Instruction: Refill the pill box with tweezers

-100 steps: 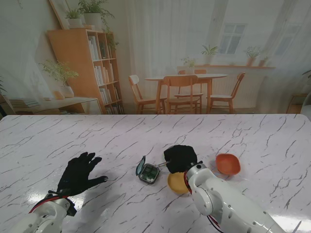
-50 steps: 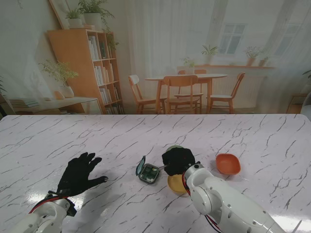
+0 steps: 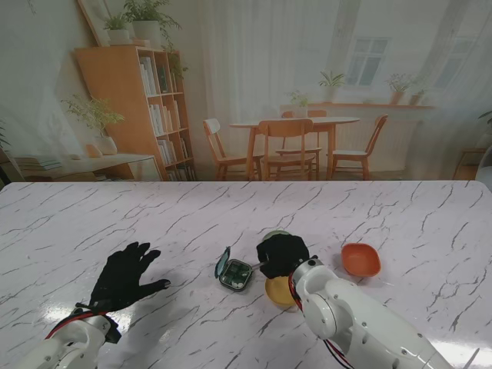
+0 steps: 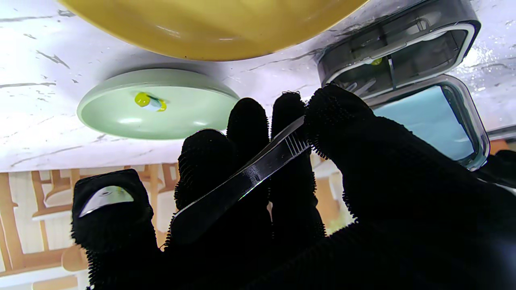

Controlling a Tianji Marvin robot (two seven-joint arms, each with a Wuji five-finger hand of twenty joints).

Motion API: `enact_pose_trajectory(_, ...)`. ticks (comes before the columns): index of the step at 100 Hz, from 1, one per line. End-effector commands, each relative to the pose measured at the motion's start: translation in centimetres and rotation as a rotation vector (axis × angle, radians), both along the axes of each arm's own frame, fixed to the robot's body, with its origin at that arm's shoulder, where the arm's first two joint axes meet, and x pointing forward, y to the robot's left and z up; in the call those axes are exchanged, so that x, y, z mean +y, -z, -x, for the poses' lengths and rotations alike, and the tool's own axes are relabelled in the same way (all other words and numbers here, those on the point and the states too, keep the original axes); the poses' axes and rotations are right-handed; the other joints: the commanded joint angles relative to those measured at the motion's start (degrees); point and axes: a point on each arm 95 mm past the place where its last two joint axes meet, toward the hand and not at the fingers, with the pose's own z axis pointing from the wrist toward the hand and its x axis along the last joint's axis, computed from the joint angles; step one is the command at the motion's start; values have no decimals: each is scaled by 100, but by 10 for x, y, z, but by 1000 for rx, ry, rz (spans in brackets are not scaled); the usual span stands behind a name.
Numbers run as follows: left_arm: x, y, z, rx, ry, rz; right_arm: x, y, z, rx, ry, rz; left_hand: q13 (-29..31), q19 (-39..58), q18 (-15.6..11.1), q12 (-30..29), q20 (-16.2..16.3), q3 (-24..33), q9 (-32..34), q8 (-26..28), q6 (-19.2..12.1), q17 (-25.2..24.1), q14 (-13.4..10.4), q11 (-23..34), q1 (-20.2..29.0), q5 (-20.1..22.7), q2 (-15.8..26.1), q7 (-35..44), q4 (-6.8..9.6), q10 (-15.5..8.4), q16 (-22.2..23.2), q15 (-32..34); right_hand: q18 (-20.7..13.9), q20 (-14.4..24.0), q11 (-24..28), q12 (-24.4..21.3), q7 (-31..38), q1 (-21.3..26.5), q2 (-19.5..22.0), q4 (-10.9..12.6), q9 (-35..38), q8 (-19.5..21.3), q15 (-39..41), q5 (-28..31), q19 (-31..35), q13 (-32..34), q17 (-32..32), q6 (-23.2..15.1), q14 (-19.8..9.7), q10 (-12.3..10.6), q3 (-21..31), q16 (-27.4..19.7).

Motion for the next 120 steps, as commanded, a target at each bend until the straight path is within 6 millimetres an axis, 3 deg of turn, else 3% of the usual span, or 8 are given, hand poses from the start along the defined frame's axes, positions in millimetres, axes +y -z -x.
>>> enact_pose_trajectory(1,-4,4,4,15,21,18,3,0,3,11,-11,-8,-103,132,-192,-10,73,-103,11,-61,56,-30,-122,46,4,73,172,42,76,-22,-47,57,-3318,68,-41,-35,258,136,28,64,-149,-1,-49,-11,380,-129,-9,-240,-454,341,184,2)
enact_pose_trajectory(31,-4,5,3,23,23,23,-4,-7,2,-23,19,-26,-126,131,-187,-19,74,-121,-4,-67,86,-41,-113,35,-47,58,188,33,72,2,-57,60,-3344,131,46,-2,367,246,261,59,60,1,54,222,463,42,100,-368,-487,292,100,48)
enact_pose_trajectory(73,-9,3,-6,15,39,25,-43,-18,-10,-88,133,25,-146,103,-188,-33,61,-115,-17,-72,72,-63,-122,26,-64,50,203,27,74,-14,-71,45,-3345,141,25,-59,408,326,236,24,144,-94,71,304,491,96,157,-421,-492,261,86,52)
enact_pose_trajectory(120,-12,1,-11,16,42,23,-68,-7,-32,-101,195,127,-152,83,-194,-33,49,-115,-28,-76,81,-63,-132,25,-71,38,204,21,74,-23,-73,41,-3350,121,-72,-116,357,222,137,-15,50,-178,13,172,456,40,147,-394,-493,258,90,32)
